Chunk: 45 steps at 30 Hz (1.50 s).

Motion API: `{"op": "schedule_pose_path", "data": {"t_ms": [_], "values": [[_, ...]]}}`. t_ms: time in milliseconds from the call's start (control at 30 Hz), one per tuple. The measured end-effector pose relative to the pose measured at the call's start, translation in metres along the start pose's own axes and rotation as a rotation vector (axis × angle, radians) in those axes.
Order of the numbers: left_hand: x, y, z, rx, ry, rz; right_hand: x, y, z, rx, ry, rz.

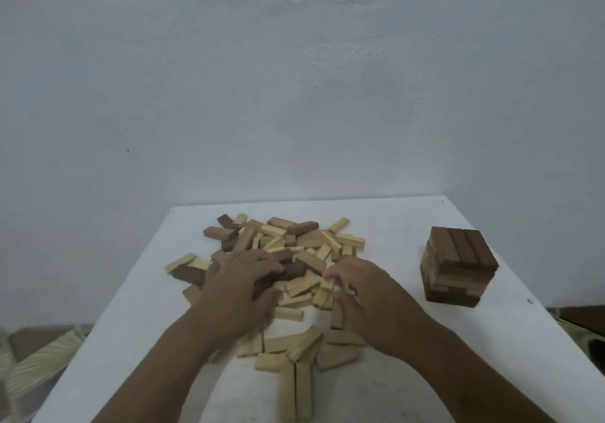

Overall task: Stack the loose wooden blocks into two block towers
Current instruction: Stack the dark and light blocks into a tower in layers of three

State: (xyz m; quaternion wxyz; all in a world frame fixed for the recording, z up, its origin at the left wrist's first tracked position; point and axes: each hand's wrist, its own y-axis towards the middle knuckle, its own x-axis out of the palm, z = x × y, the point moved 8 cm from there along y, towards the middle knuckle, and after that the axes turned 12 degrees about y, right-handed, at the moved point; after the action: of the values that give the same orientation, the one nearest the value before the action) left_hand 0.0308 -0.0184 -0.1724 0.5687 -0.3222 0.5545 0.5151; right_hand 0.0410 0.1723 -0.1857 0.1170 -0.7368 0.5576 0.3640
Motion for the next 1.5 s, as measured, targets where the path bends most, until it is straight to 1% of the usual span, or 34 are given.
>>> {"op": "schedule_pose_path", "data": {"t_ms": [100,300,367,433,500,567,600,767,833,933,1000,1067,1200,1267,1367,1500], "values": [[0.006,0.000,-0.001,0.028,-0.081,0.066,0.002,0.008,0.004,0.037,-0.029,0.043],[0.005,-0.007,-0.012,-0.087,-0.202,0.192,0.006,0.029,-0.005,0.043,-0.111,0.100],[0.000,-0.010,-0.014,-0.121,-0.329,0.248,0.010,0.039,-0.010,0.051,-0.123,0.102],[-0.003,-0.015,-0.020,-0.208,-0.485,0.307,0.017,0.050,-0.013,0.076,-0.154,0.077],[-0.003,-0.020,-0.025,-0.275,-0.667,0.332,0.025,0.059,-0.011,0.132,-0.183,0.039],[-0.001,-0.024,-0.029,-0.279,-0.852,0.343,0.029,0.065,-0.005,0.188,-0.179,0.026],[-0.002,-0.025,-0.030,-0.276,-0.889,0.351,0.030,0.066,-0.002,0.199,-0.174,0.039],[0.001,-0.025,-0.041,-0.328,-0.873,0.381,0.032,0.073,0.003,0.188,-0.102,0.077],[0.002,-0.023,-0.041,-0.340,-0.843,0.367,0.027,0.074,-0.005,0.116,-0.032,0.121],[0.005,-0.022,-0.041,-0.346,-0.850,0.339,0.012,0.069,-0.032,-0.045,0.135,0.262],[0.005,-0.021,-0.041,-0.345,-0.839,0.329,0.006,0.064,-0.046,-0.136,0.190,0.332],[0.007,-0.021,-0.041,-0.350,-0.837,0.320,0.013,0.062,-0.050,-0.161,0.168,0.293],[0.004,-0.022,-0.040,-0.347,-0.816,0.337,0.033,0.061,-0.030,-0.001,-0.127,0.113],[0.003,-0.023,-0.038,-0.329,-0.790,0.343,0.038,0.059,-0.024,0.048,-0.146,0.061],[-0.002,-0.025,-0.026,-0.229,-0.680,0.347,0.036,0.057,-0.028,-0.005,-0.123,0.096],[-0.017,-0.030,-0.006,-0.103,-0.616,0.376,0.019,0.047,-0.036,-0.075,-0.054,0.184]]}}
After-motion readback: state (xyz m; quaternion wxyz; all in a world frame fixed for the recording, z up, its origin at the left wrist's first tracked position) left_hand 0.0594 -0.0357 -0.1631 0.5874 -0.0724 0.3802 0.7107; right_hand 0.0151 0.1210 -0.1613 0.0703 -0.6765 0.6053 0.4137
